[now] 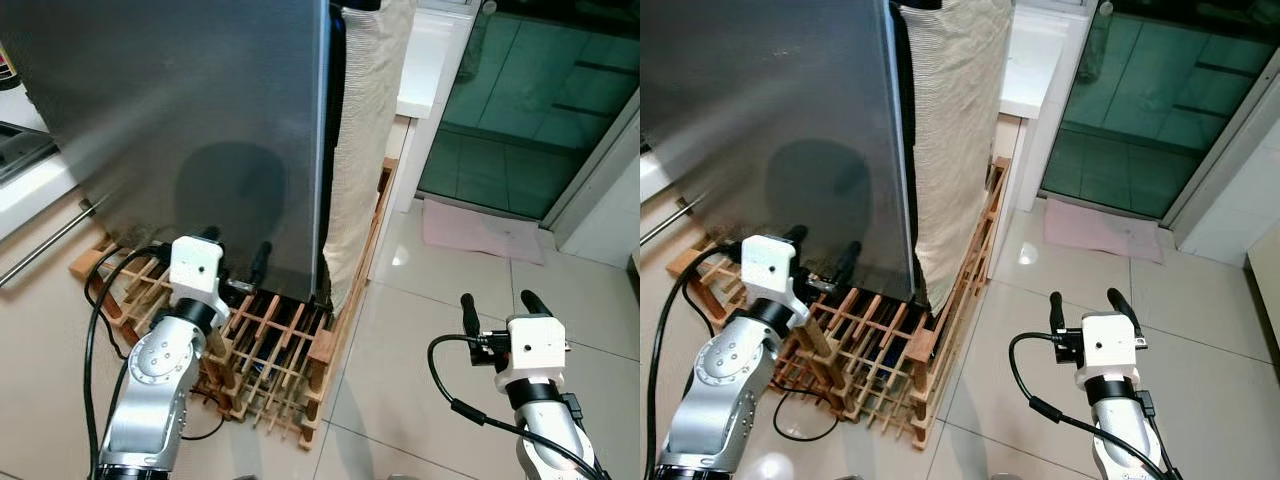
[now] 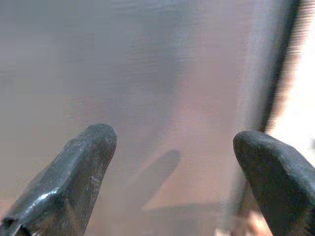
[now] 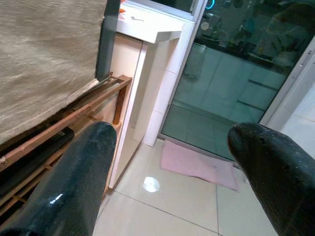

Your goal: Restocking fridge

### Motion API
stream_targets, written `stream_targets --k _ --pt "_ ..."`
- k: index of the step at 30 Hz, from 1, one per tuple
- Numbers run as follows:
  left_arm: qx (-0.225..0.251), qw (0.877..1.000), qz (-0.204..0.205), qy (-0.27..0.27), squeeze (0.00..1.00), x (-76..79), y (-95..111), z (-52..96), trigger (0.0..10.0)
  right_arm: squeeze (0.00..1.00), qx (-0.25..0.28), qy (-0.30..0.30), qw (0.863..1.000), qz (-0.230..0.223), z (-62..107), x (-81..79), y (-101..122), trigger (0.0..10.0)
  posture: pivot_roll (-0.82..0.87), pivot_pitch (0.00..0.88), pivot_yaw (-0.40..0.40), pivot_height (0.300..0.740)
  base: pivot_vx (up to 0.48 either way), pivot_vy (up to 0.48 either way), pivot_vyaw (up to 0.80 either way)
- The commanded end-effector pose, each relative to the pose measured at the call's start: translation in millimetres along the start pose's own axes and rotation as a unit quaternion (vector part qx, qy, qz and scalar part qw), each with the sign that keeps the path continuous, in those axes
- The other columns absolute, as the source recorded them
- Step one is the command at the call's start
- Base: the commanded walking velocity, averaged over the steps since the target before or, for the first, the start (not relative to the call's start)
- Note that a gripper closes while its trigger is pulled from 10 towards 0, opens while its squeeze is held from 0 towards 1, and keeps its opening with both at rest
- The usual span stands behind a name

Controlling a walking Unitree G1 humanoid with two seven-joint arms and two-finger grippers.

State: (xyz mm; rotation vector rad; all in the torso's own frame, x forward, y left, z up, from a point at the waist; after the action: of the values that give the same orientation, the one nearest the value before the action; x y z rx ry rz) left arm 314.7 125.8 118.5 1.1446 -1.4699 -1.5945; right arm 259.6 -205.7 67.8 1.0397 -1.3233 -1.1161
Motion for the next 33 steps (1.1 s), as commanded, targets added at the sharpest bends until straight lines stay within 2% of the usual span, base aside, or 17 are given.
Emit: stream_targets --k 1,2,3,4,6,10,14,17,18,21,24,26,27,28,33 --pt "0.004 0.999 0.006 -0.045 0.00 11.1 5.3 0.9 10.0 0.00 0.002 -0.013 1.000 0.007 0.4 9.7 3.7 10.0 -0.13 0.000 -0.004 0.726 0.000 0.000 0.00" --pt "0.000 0.998 0.008 -0.068 0.00 13.4 5.8 3.1 10.0 0.00 0.001 -0.013 1.000 0.008 0.6 10.8 3.2 10.0 -0.13 0.000 -0.006 0.726 0.000 0.000 0.00" --pt "0.000 0.998 0.008 -0.068 0.00 13.4 5.8 3.1 10.0 0.00 0.001 -0.013 1.000 0.008 0.6 10.8 3.2 10.0 -0.13 0.000 -0.006 0.726 0.000 0.000 0.00" --pt "-0.013 0.994 0.003 -0.111 0.00 10.8 6.6 7.1 10.0 0.00 -0.003 -0.015 1.000 0.010 0.2 14.4 1.0 10.0 -0.12 0.000 -0.007 0.726 0.000 0.000 0.00" --pt "-0.021 0.988 -0.005 -0.156 0.00 13.7 8.9 9.4 10.0 0.00 -0.004 -0.017 1.000 0.011 -1.3 16.8 0.1 10.0 -0.12 0.000 -0.007 0.726 0.000 0.000 0.00" --pt "-0.008 0.984 -0.013 -0.178 0.00 20.5 20.9 1.9 10.0 0.00 0.001 -0.022 1.000 0.012 -7.9 20.9 0.6 10.0 -0.13 0.000 -0.002 0.726 0.000 0.000 0.00" --pt "0.006 0.984 0.008 -0.178 0.00 31.4 31.2 -9.2 10.0 0.00 0.012 -0.031 0.999 0.016 -16.9 26.1 5.7 10.0 -0.14 0.000 -0.001 0.726 0.000 0.000 0.00" --pt "0.010 0.986 0.009 -0.167 0.00 30.5 34.0 -15.0 10.0 0.00 0.017 -0.034 0.999 0.017 -20.4 27.6 8.5 10.0 -0.14 0.000 0.000 0.726 0.000 0.000 0.00" --pt "0.014 0.986 0.021 -0.167 0.00 31.6 36.6 -16.8 10.0 0.00 0.019 -0.034 0.999 0.019 -22.6 28.7 9.8 10.0 -0.15 0.000 0.003 0.726 0.000 0.000 0.00" --pt "0.020 0.983 0.044 -0.177 0.00 37.7 42.0 -18.0 10.0 0.00 0.019 -0.035 0.999 0.022 -25.7 32.1 9.0 10.0 -0.16 0.000 0.006 0.726 0.000 0.000 0.00" --pt "0.013 0.983 0.050 -0.177 0.00 40.8 42.1 -17.9 10.0 0.00 0.016 -0.037 0.999 0.023 -25.8 33.3 5.9 10.0 -0.16 0.000 0.008 0.726 0.000 0.000 0.00" --pt "0.005 0.985 0.044 -0.165 0.00 38.7 39.8 -20.0 10.0 0.00 0.016 -0.036 0.999 0.023 -26.0 32.7 5.8 10.0 -0.16 0.000 0.009 0.726 0.000 0.000 0.00" --pt "-0.024 0.991 0.040 -0.124 0.00 29.5 30.7 -26.6 10.0 0.00 0.016 -0.035 0.999 0.022 -26.7 31.4 5.5 10.0 -0.15 0.000 0.012 0.726 0.000 0.000 0.00" --pt "-0.029 0.993 0.058 -0.098 0.00 23.2 29.0 -30.0 10.0 0.00 0.016 -0.035 0.999 0.022 -27.3 30.6 5.3 10.0 -0.15 0.000 0.013 0.726 0.000 0.000 0.00" --pt "-0.034 0.992 0.074 -0.091 0.00 26.1 31.2 -33.8 10.0 0.00 0.019 -0.036 0.999 0.020 -29.9 29.2 6.1 10.0 -0.15 0.000 0.014 0.726 0.000 0.000 0.00"
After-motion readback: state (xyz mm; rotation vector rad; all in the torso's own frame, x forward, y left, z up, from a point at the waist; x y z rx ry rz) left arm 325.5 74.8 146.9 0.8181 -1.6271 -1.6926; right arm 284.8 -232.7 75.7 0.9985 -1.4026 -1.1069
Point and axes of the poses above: a point about 5 cm out from each wrist's last joint towards the gripper, its own z axis pointing back from the gripper into the wrist, its own y axis along the axis of the wrist's last joint, x = y × z, the point moved 6 cm from there along -z, pointing out of the wrist towards the gripper, and after that the axes turned 4 degrees about -z, right-handed, at the moved point
